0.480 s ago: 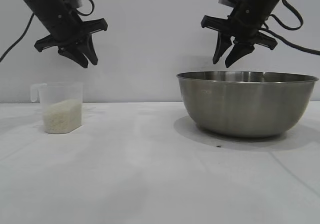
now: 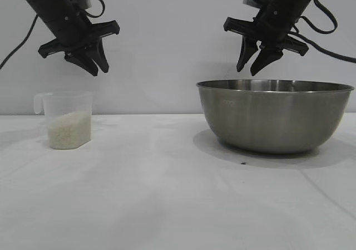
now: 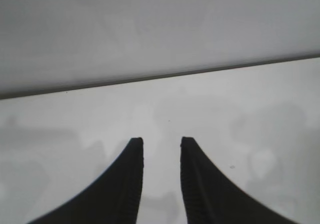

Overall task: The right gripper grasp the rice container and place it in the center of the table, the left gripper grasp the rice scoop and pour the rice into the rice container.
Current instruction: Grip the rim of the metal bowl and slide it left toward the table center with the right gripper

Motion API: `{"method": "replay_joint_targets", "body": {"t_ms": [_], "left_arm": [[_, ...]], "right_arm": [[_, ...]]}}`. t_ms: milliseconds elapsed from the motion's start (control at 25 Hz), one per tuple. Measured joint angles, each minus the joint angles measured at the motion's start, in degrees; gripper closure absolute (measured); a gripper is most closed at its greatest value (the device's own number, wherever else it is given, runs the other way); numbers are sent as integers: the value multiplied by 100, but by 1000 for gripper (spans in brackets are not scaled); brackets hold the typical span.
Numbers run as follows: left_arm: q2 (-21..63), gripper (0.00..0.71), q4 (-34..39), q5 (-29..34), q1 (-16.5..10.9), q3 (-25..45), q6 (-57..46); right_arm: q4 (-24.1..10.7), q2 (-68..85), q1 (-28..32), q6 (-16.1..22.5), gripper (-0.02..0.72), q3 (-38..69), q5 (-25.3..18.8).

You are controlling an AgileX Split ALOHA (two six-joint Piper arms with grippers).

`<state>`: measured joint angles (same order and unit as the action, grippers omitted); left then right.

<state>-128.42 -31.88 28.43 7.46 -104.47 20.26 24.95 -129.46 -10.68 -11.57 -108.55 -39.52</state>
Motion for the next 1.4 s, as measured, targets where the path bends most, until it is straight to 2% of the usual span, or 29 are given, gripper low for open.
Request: {"method": "replay_joint_targets", "body": {"t_ms": [160, 400, 600, 720, 1080, 1320, 1400], "left_arm": [[0, 557, 118, 164, 0, 0, 0], [0, 557, 142, 257, 0, 0, 0], [0, 557, 142, 271, 0, 0, 0], [0, 557, 142, 284, 0, 0, 0], [0, 557, 142, 561, 0, 0, 0], [0, 557, 142, 581, 0, 0, 0], [0, 557, 142, 616, 0, 0, 0]], "right_arm": [[-254, 20, 21, -13, 469, 0, -447], [-1032, 490, 330, 171, 469, 0, -1292], [-1759, 898, 423, 183, 469, -2, -2451], [-2030, 911, 423, 183, 469, 2, -3002], [-2188, 911, 423, 162, 469, 755, -3066], [-2233, 619, 423, 147, 469, 860, -3042], [-2176, 518, 413, 102, 585, 868, -3031]]}}
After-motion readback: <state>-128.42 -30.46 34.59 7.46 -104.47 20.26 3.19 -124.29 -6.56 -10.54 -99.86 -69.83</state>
